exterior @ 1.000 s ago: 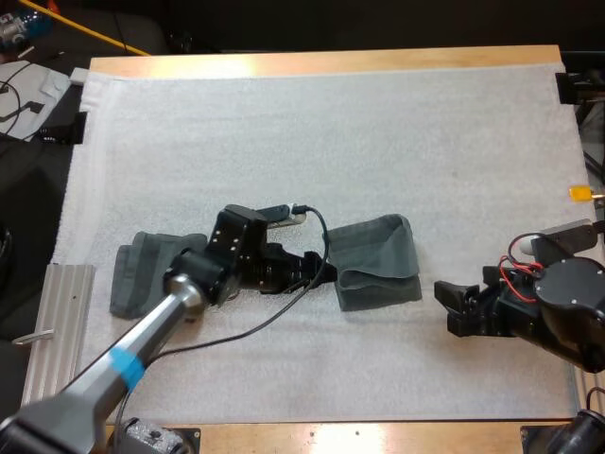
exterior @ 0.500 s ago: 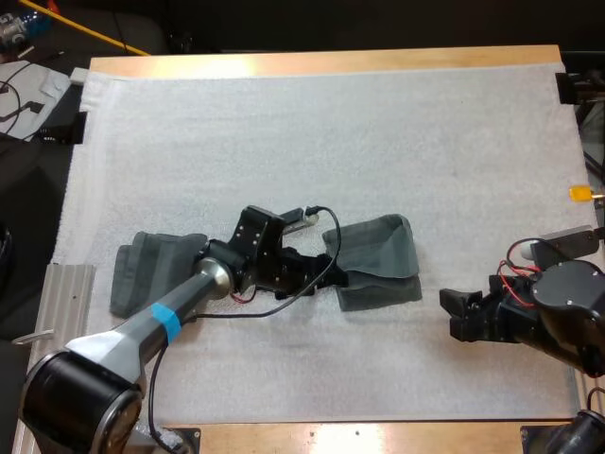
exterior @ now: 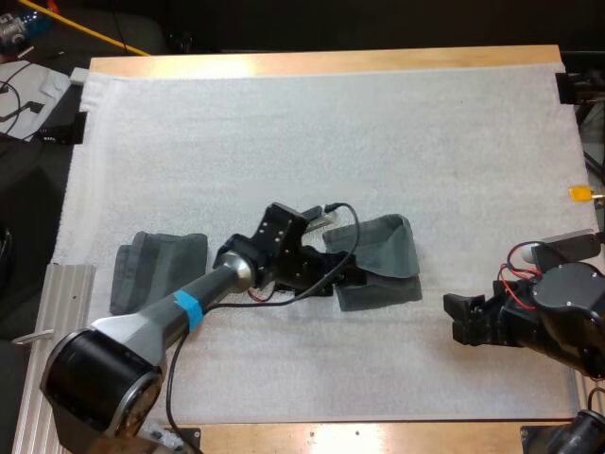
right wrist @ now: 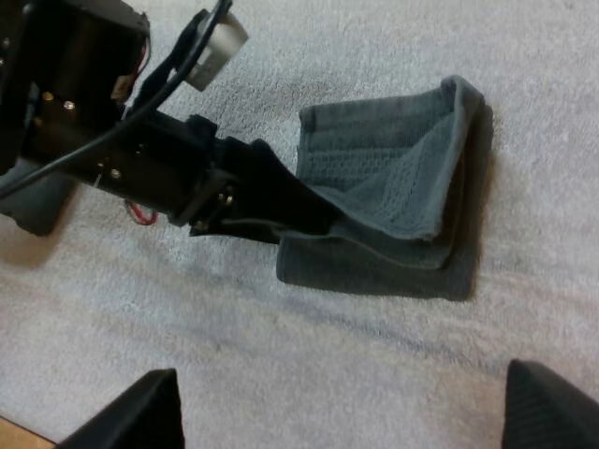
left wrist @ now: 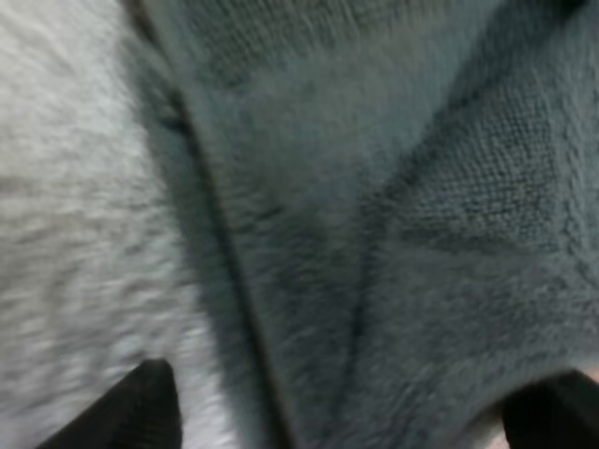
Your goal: Pick towel from pile, fold and stack
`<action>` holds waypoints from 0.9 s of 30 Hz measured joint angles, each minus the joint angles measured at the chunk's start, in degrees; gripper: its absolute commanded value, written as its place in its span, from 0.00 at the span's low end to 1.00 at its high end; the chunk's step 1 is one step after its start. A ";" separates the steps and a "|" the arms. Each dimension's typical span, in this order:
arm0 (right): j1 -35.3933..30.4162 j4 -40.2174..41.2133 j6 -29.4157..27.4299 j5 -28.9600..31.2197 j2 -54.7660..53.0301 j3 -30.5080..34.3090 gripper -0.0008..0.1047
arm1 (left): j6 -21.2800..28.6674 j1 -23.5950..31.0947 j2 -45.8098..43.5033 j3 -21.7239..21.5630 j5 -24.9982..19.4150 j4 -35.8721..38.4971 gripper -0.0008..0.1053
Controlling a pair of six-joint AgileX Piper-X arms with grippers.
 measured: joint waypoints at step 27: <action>0.00 1.06 0.15 0.01 -0.45 0.00 0.65 | 3.00 -4.91 2.12 -4.68 -0.72 3.34 0.01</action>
